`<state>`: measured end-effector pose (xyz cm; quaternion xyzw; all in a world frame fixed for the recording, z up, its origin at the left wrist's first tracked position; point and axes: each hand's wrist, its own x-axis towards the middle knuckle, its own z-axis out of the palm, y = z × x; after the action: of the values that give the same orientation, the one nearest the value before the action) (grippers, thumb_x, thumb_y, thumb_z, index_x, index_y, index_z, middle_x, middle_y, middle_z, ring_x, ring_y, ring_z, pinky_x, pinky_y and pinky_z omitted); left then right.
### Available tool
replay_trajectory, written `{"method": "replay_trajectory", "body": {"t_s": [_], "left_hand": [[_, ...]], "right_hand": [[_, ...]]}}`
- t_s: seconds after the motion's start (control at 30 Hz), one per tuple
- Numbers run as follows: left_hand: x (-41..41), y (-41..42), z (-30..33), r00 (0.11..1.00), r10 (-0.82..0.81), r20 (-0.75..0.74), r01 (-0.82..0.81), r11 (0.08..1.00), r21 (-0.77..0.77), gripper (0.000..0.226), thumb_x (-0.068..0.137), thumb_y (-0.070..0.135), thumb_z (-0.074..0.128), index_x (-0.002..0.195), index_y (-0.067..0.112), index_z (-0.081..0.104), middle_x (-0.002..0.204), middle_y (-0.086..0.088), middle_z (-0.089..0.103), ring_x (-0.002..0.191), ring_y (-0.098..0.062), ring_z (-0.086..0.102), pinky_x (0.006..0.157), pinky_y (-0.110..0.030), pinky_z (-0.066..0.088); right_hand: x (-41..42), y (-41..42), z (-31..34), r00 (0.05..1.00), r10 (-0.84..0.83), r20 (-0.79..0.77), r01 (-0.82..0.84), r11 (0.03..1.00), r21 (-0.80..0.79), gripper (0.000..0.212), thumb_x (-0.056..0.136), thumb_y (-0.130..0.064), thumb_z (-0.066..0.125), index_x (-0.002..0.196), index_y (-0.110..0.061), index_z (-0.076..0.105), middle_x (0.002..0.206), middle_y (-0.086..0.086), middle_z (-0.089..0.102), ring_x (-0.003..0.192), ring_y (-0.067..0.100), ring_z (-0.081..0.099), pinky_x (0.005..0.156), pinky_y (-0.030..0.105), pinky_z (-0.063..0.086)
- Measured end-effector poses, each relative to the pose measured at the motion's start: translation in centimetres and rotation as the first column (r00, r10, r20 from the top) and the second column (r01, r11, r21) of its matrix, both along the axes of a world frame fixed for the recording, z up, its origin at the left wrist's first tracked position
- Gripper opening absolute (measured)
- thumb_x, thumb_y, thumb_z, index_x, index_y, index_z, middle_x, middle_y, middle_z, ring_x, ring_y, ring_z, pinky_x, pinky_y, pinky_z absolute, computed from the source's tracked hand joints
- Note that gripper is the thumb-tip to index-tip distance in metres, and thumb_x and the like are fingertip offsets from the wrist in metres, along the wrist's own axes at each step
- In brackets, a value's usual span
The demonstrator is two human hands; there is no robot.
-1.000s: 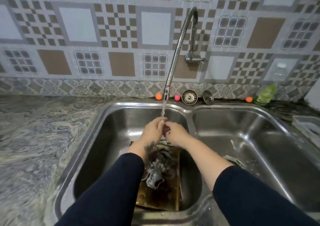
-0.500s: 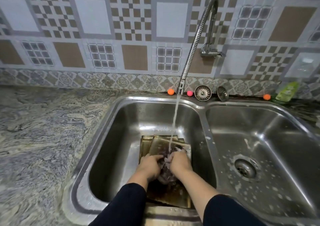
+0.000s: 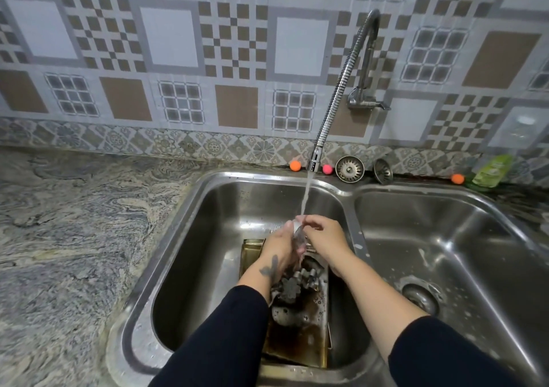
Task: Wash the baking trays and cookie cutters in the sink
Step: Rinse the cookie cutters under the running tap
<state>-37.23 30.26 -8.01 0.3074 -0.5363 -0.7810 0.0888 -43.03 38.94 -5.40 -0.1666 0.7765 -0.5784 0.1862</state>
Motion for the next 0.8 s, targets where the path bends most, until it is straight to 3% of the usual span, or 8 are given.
{"method": "replay_trajectory", "body": {"t_s": [0.13, 0.23, 0.3, 0.43, 0.5, 0.57, 0.67, 0.8], "left_hand": [[-0.5, 0.2, -0.6, 0.999, 0.033, -0.023, -0.033, 0.999, -0.019, 0.035, 0.103, 0.030, 0.039, 0.105, 0.007, 0.066, 0.083, -0.011, 0.067, 0.075, -0.017, 0.063, 0.082, -0.033, 0.053], [-0.3, 0.5, 0.0, 0.997, 0.066, -0.030, -0.061, 0.984, 0.165, 0.022, 0.102, 0.014, 0.044, 0.106, 0.004, 0.063, 0.098, -0.013, 0.065, 0.085, -0.017, 0.064, 0.067, -0.022, 0.057], [-0.4, 0.4, 0.0, 0.996, 0.083, -0.027, -0.077, 0.977, 0.200, 0.018, 0.100, 0.005, 0.044, 0.101, 0.004, 0.061, 0.092, -0.011, 0.063, 0.081, -0.017, 0.062, 0.058, -0.019, 0.056], [-0.2, -0.1, 0.0, 0.993, 0.070, 0.095, -0.079, 0.992, 0.103, 0.026, 0.098, -0.001, 0.039, 0.112, -0.004, 0.060, 0.062, -0.008, 0.057, 0.047, -0.012, 0.050, 0.043, -0.019, 0.043], [0.6, -0.1, 0.0, 0.995, 0.066, 0.079, -0.072, 0.994, 0.085, 0.024, 0.100, 0.003, 0.040, 0.113, 0.000, 0.060, 0.071, -0.011, 0.059, 0.056, -0.015, 0.053, 0.055, -0.023, 0.045], [1.3, -0.3, -0.5, 0.997, 0.055, 0.051, -0.055, 0.998, -0.004, 0.022, 0.098, 0.006, 0.050, 0.117, 0.009, 0.060, 0.087, -0.013, 0.066, 0.074, -0.020, 0.062, 0.070, -0.029, 0.051], [2.0, -0.4, -1.0, 0.997, 0.076, 0.027, -0.067, 0.968, -0.244, 0.053, 0.085, 0.009, 0.070, 0.135, 0.012, 0.052, 0.119, -0.009, 0.064, 0.106, -0.021, 0.063, 0.096, -0.034, 0.051], [2.4, -0.2, -1.3, 0.998, 0.065, 0.022, -0.049, 0.897, -0.439, 0.061, 0.077, 0.002, 0.077, 0.132, 0.008, 0.054, 0.118, -0.001, 0.065, 0.102, -0.009, 0.060, 0.087, -0.014, 0.049]], "right_hand": [[-0.1, 0.2, -0.2, 0.996, 0.038, 0.078, -0.031, 0.996, -0.089, 0.018, 0.092, -0.010, 0.060, 0.108, -0.013, 0.067, 0.095, 0.001, 0.067, 0.078, 0.016, 0.059, 0.054, 0.015, 0.051], [-1.0, -0.4, -0.6, 0.993, 0.046, 0.108, -0.038, 0.997, -0.073, 0.013, 0.090, -0.012, 0.061, 0.101, -0.015, 0.068, 0.097, 0.002, 0.067, 0.081, 0.016, 0.060, 0.061, 0.026, 0.052], [-1.3, -0.9, -1.0, 0.992, 0.070, 0.103, -0.068, 0.997, -0.023, 0.008, 0.090, -0.016, 0.061, 0.093, -0.020, 0.067, 0.100, 0.004, 0.066, 0.082, 0.017, 0.061, 0.060, 0.026, 0.050], [-0.9, -1.3, -1.8, 0.995, 0.082, 0.051, -0.085, 0.995, 0.054, 0.004, 0.085, -0.019, 0.068, 0.085, -0.020, 0.064, 0.087, 0.007, 0.069, 0.054, 0.026, 0.063, 0.059, 0.039, 0.056], [-0.7, -1.3, -1.7, 0.996, 0.070, 0.061, -0.072, 0.997, 0.029, 0.005, 0.085, -0.014, 0.068, 0.083, -0.017, 0.065, 0.083, 0.008, 0.069, 0.056, 0.028, 0.064, 0.064, 0.045, 0.057], [-0.8, -1.4, -1.6, 0.996, 0.028, 0.084, -0.028, 1.000, -0.001, 0.012, 0.089, -0.012, 0.062, 0.082, -0.020, 0.067, 0.090, 0.009, 0.069, 0.073, 0.026, 0.066, 0.073, 0.041, 0.056], [-1.2, -1.2, -1.8, 0.993, 0.004, 0.117, -0.007, 1.000, 0.025, 0.026, 0.097, -0.013, 0.045, 0.095, -0.023, 0.069, 0.093, 0.000, 0.068, 0.081, 0.017, 0.062, 0.076, 0.033, 0.054], [-1.0, 0.0, -2.1, 0.978, 0.048, 0.205, -0.053, 0.998, 0.020, 0.026, 0.094, -0.003, 0.050, 0.114, -0.011, 0.064, 0.093, 0.006, 0.070, 0.077, 0.014, 0.066, 0.074, 0.023, 0.055]]}}
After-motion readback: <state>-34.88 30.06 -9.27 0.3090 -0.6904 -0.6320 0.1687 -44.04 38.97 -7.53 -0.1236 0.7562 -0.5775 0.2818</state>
